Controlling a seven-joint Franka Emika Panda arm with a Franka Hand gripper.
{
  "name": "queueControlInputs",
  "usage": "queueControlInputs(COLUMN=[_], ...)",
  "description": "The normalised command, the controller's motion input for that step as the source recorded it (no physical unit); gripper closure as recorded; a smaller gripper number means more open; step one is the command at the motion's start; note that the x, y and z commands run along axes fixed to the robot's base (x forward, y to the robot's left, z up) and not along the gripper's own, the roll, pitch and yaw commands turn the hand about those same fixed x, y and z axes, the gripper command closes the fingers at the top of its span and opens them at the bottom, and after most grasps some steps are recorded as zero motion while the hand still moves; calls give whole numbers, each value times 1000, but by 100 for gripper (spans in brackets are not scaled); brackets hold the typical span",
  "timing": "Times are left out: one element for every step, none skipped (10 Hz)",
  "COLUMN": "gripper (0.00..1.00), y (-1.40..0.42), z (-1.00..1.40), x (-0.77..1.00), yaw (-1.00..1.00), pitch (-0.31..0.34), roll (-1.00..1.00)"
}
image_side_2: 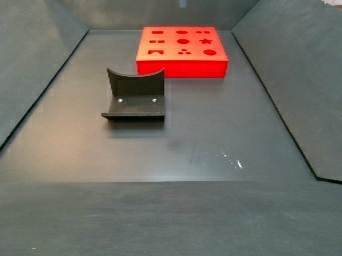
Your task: Insert the double-square object.
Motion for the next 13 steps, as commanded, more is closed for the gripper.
queueControlInputs(gripper=[100,100,100,100,100,100,100,100,100,100,100,100,100], y=[0,0,-6,0,0,0,0,0,0,0,0,0,0], z=[0,0,-103,-40,0,0,0,106,49,66,129,74,77], x=[0,0,163,0,0,0,0,0,77,266,389,326,114], yaw=[0,-123,-717,-951,-1000,-1000,-1000,-1000,-989,-846,-511,-546,-757], pitch=[0,0,51,0,-14,-14,-3,0,0,0,167,186,134], roll=[13,0,136,100,70,73,67,6,0,0,3,26,16])
